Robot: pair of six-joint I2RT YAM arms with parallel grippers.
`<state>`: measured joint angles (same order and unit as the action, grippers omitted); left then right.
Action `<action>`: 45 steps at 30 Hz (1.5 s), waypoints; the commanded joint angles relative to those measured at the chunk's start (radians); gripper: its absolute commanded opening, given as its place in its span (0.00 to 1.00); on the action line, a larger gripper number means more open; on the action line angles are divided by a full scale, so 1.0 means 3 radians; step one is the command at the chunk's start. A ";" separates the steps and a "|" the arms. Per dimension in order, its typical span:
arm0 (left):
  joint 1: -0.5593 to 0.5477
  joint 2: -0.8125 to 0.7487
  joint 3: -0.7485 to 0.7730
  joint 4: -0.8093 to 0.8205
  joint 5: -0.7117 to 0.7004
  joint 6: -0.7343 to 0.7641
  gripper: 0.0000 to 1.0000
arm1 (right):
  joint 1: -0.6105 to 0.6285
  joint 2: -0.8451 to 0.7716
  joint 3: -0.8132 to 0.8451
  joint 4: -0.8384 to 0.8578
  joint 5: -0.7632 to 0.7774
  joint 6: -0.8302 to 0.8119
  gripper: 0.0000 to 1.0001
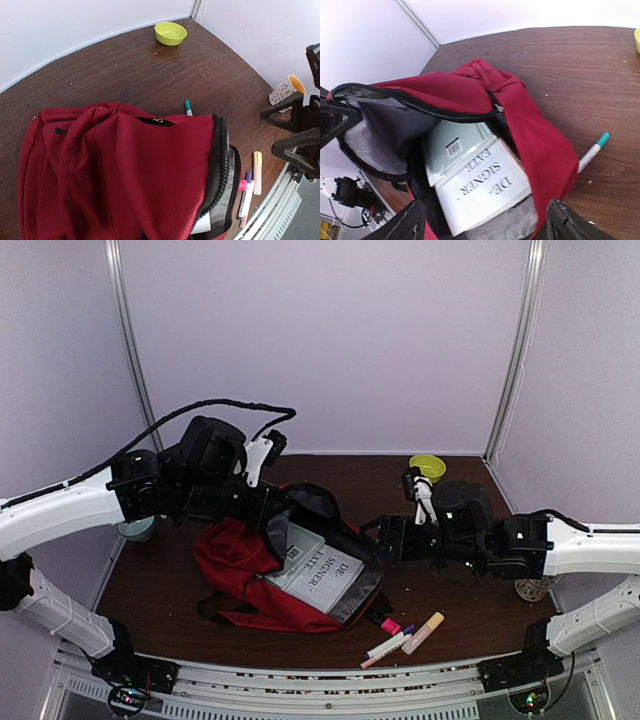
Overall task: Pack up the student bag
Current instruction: Place the book in the largest pocket of the bag, then move the student bag to the center of the board.
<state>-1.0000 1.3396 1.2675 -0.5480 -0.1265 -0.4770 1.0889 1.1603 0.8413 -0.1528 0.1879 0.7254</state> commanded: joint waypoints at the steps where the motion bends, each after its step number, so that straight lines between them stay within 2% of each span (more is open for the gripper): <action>1: 0.0040 -0.0191 -0.0098 -0.0015 -0.0237 0.0084 0.00 | 0.0001 -0.0290 -0.0166 -0.0619 0.0473 -0.0163 0.85; 9: 0.0065 -0.0467 -0.0130 -0.0549 -0.0617 0.0201 0.00 | -0.0048 -0.0610 -0.0367 -0.0872 0.0671 -0.0212 0.85; 16: 0.0117 -0.0702 -0.0155 -0.0628 -0.0632 0.0271 0.00 | -0.0075 -0.0545 -0.0333 -0.0862 0.0660 -0.0261 0.85; 28: 0.0117 -0.0288 -0.0196 -0.0172 0.0027 0.0271 0.00 | -0.0080 -0.0659 -0.0331 -0.1222 0.0840 -0.0063 0.83; 35: 0.0117 -0.0030 -0.0125 0.0025 0.0232 0.0271 0.00 | -0.0077 -0.0796 -0.0387 -0.1911 0.1098 0.0733 0.79; 39: 0.0117 0.0039 -0.0078 0.0044 0.0186 0.0253 0.00 | -0.0079 -0.0806 -0.0412 -0.2051 0.0837 0.1077 0.78; 42: 0.0117 0.0034 -0.0095 0.0083 0.0111 0.0234 0.00 | -0.0078 -0.0774 -0.0455 -0.1944 0.0632 0.1012 0.78; 45: 0.0117 0.0056 -0.0106 0.0138 0.0252 0.0251 0.00 | -0.0081 -0.0719 -0.0448 -0.1789 0.0599 0.0760 0.79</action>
<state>-0.9722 1.3560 1.2156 -0.5880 -0.0822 -0.4099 1.0691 0.9306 0.7124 -0.7105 0.4004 0.9871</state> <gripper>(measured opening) 0.012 0.780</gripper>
